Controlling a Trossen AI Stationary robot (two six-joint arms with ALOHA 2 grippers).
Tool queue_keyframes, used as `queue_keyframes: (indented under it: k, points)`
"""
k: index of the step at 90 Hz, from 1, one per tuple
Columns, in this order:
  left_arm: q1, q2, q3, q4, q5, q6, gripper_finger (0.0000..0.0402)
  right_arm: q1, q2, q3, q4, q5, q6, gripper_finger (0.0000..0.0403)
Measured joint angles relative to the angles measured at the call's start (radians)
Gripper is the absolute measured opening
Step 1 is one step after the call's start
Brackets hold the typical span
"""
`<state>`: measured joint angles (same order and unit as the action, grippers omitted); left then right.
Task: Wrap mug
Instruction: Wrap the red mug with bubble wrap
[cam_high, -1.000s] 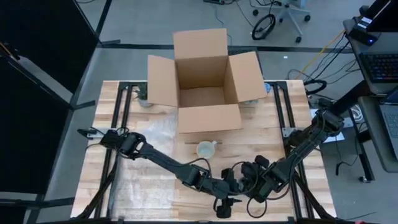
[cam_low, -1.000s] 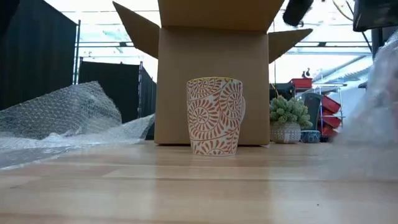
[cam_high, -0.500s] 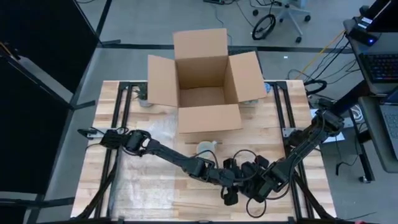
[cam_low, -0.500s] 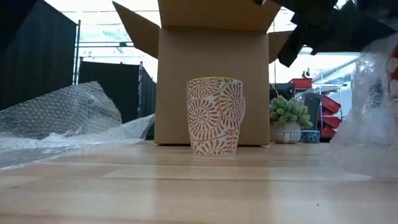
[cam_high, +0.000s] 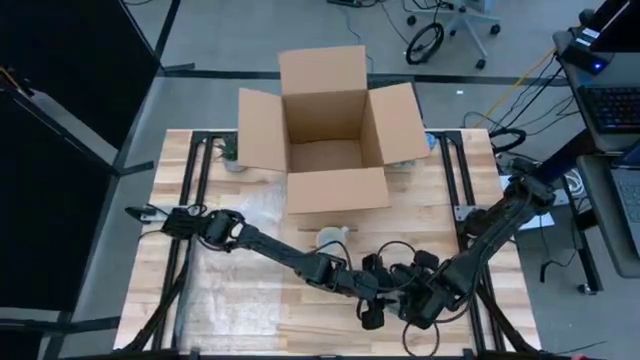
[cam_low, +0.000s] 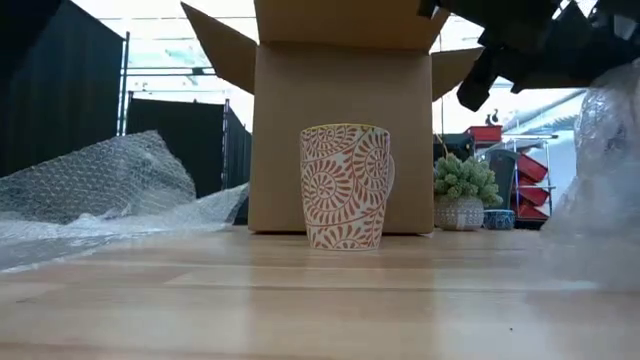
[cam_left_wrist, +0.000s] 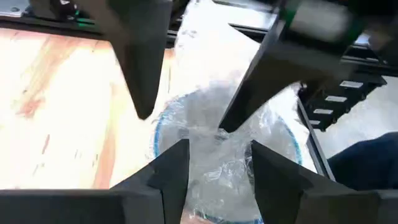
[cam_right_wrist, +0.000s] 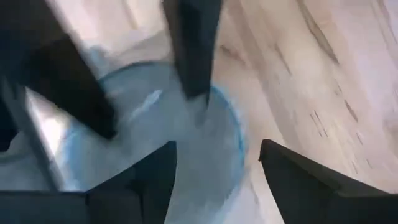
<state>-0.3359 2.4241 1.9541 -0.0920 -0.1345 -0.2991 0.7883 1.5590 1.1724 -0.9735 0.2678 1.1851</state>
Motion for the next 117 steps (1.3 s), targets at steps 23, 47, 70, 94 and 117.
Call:
queue_keyframes:
  k: [23,47,70,94,117]
  points:
    - [0.001,0.0,-0.002,-0.006,0.004,0.001,0.0145,0.007,-0.002,0.108,-0.132,0.015,0.053,0.0217]
    - [-0.003,0.021,-0.013,-0.048,0.029,-0.002,0.0145,0.056,-0.001,0.099,-0.191,0.091,0.179,0.0217]
    - [-0.001,0.012,-0.008,-0.02,0.022,-0.002,0.0145,0.08,-0.002,0.031,-0.126,0.12,0.19,0.0217]
    - [-0.001,0.011,-0.006,-0.008,0.018,0.001,0.0145,0.084,-0.002,0.165,-0.184,0.072,0.029,0.0217]
    - [0.0,0.011,-0.006,-0.01,0.014,0.0,0.0145,0.207,0.005,0.223,-0.207,-0.063,0.154,0.0217]
